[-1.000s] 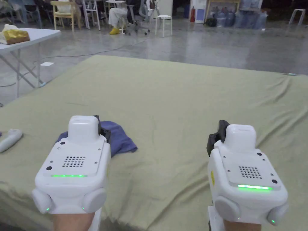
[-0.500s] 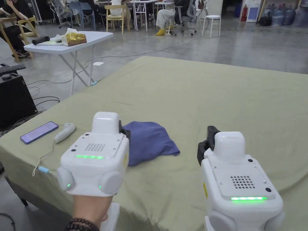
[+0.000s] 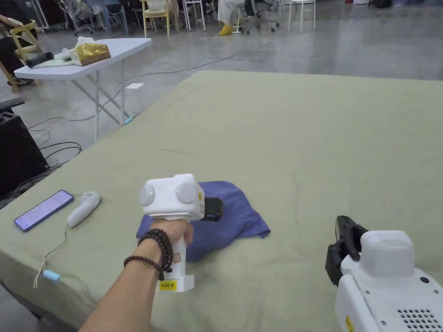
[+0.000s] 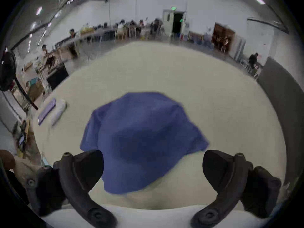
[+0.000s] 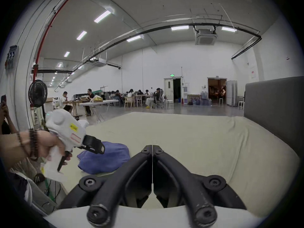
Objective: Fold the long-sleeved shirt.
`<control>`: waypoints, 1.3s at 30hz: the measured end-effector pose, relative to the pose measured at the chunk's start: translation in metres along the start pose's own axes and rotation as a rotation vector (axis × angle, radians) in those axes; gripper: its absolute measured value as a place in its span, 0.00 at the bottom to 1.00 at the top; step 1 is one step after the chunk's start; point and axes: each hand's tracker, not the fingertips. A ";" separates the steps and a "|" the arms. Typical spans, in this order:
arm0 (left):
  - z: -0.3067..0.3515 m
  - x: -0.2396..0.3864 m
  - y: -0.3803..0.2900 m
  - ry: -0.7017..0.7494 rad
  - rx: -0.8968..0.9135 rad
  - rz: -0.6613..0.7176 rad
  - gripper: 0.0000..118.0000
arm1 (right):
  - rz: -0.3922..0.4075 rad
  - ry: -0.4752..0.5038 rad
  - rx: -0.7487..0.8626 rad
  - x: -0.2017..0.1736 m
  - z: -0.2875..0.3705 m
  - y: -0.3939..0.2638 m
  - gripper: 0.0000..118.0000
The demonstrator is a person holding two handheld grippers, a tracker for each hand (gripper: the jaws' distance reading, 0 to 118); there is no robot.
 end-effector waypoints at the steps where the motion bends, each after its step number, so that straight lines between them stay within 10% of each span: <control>1: -0.012 -0.003 0.002 0.020 0.010 -0.008 0.97 | -0.005 0.003 -0.001 0.002 -0.004 -0.002 0.00; 4: -0.033 -0.009 0.004 0.029 -0.015 -0.031 0.85 | 0.009 -0.005 -0.015 0.006 -0.014 -0.006 0.00; 8: -0.031 -0.010 0.003 0.001 -0.029 -0.031 0.11 | 0.003 -0.008 -0.043 0.011 -0.024 -0.011 0.00; 17: 0.078 0.063 0.024 -0.236 0.175 -0.159 0.11 | -0.030 -0.056 -0.025 0.037 -0.007 -0.004 0.00; 28: 0.145 0.358 -0.071 -0.753 0.142 -0.442 0.11 | -0.054 -0.352 0.085 0.149 0.094 0.023 0.00; 36: 0.095 0.456 -0.166 -0.737 -0.068 -0.517 0.11 | -0.078 -0.527 0.060 0.214 0.150 0.021 0.00; 39: 0.113 0.437 -0.156 -0.727 0.014 -0.479 0.50 | -0.083 -0.536 0.052 0.218 0.154 0.020 0.00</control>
